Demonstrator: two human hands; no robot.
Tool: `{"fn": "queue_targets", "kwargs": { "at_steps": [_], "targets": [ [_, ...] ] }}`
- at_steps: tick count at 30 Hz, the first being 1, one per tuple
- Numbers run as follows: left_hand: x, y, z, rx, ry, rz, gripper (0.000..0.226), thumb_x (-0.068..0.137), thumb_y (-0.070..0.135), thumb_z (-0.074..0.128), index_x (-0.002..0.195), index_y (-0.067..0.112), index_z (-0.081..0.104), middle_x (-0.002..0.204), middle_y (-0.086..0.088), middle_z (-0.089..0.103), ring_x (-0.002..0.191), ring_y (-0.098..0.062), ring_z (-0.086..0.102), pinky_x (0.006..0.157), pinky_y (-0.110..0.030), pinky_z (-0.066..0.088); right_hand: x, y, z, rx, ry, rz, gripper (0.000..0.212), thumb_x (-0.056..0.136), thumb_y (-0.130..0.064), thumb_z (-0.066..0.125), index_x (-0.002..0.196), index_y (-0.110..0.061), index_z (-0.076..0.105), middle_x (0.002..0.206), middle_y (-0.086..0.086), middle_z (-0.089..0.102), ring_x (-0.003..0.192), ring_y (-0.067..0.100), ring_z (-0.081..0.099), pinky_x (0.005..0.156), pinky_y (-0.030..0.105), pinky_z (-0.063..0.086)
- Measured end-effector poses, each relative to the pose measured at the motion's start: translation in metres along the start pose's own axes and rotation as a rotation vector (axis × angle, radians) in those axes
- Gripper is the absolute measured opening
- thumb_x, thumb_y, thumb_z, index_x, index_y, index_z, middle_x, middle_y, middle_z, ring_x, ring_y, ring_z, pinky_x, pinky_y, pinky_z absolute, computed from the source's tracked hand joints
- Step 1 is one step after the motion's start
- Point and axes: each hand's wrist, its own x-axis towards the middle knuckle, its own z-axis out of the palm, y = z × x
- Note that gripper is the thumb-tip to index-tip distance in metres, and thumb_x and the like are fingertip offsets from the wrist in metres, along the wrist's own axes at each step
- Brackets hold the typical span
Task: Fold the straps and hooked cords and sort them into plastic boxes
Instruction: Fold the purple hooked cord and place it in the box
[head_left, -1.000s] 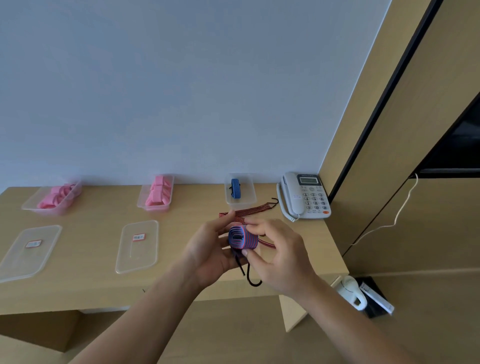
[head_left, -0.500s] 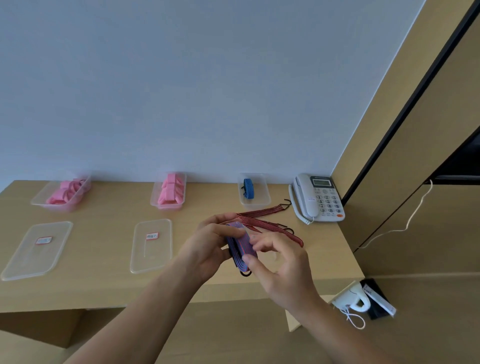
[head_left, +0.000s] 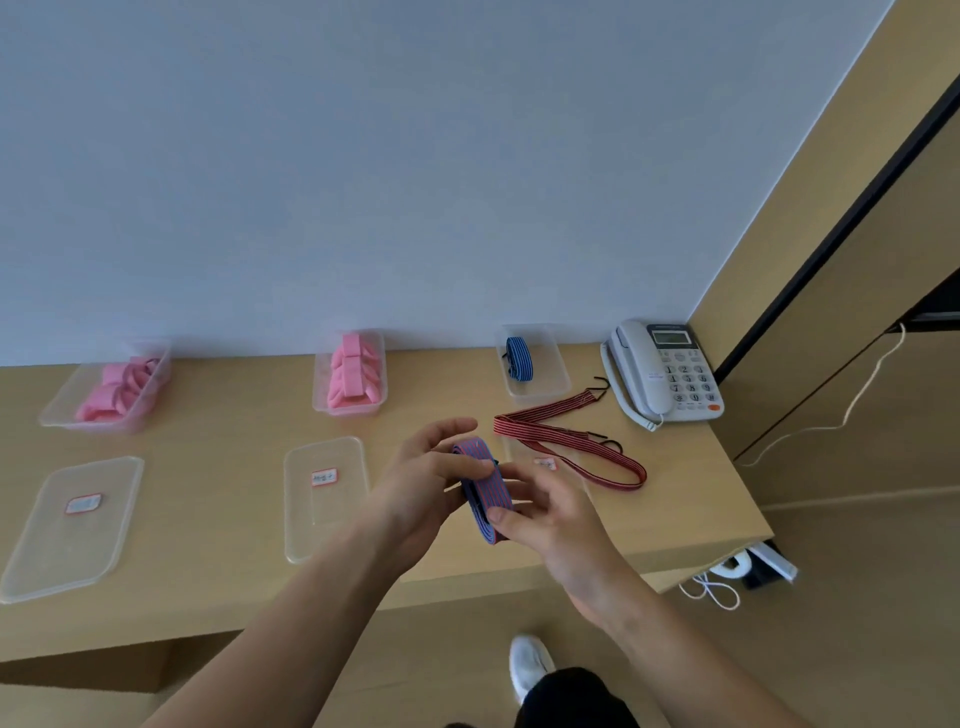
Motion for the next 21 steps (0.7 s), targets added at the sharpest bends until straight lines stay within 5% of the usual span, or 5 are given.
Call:
{"fn": "queue_targets", "kwargs": {
  "at_steps": [6, 11, 16, 21],
  "targets": [
    [0.056, 0.003, 0.001, 0.053, 0.059, -0.130, 0.045, 0.080, -0.014, 0.071, 0.121, 0.003, 0.063, 0.096, -0.015, 0.073, 0.085, -0.029, 0.071, 0.086, -0.044, 0.060, 0.058, 0.011, -0.018, -0.176, 0.009, 0.070, 0.042, 0.074, -0.019, 0.076, 0.115, -0.024, 0.066, 0.099, 0.007, 0.075, 0.090, 0.022, 0.070, 0.084, 0.045, 0.058],
    [0.111, 0.014, 0.021, 0.126, 0.109, -0.123, 0.044, 0.080, -0.011, 0.076, 0.119, 0.005, 0.064, 0.099, -0.013, 0.074, 0.078, -0.020, 0.075, 0.063, -0.029, 0.059, 0.115, 0.002, -0.034, -0.321, 0.000, 0.052, 0.037, 0.072, -0.026, 0.086, 0.101, -0.029, 0.064, 0.090, -0.007, 0.075, 0.084, 0.007, 0.069, 0.065, 0.018, 0.052],
    [0.167, 0.022, 0.051, 0.217, 0.111, -0.130, 0.044, 0.080, -0.006, 0.080, 0.119, 0.008, 0.064, 0.106, -0.013, 0.073, 0.081, -0.017, 0.076, 0.069, -0.027, 0.060, 0.171, -0.005, -0.058, -0.714, 0.157, -0.038, 0.038, 0.074, -0.033, 0.080, 0.102, -0.023, 0.056, 0.086, -0.005, 0.072, 0.081, 0.018, 0.068, 0.069, 0.039, 0.053],
    [0.214, 0.027, 0.068, 0.267, 0.095, -0.140, 0.042, 0.083, -0.001, 0.081, 0.120, 0.010, 0.065, 0.105, -0.010, 0.077, 0.087, -0.018, 0.077, 0.080, -0.031, 0.062, 0.218, 0.000, -0.077, -0.795, 0.168, -0.071, 0.040, 0.077, -0.031, 0.075, 0.105, -0.027, 0.047, 0.080, -0.009, 0.064, 0.072, 0.014, 0.065, 0.054, 0.020, 0.041]
  ]
}}
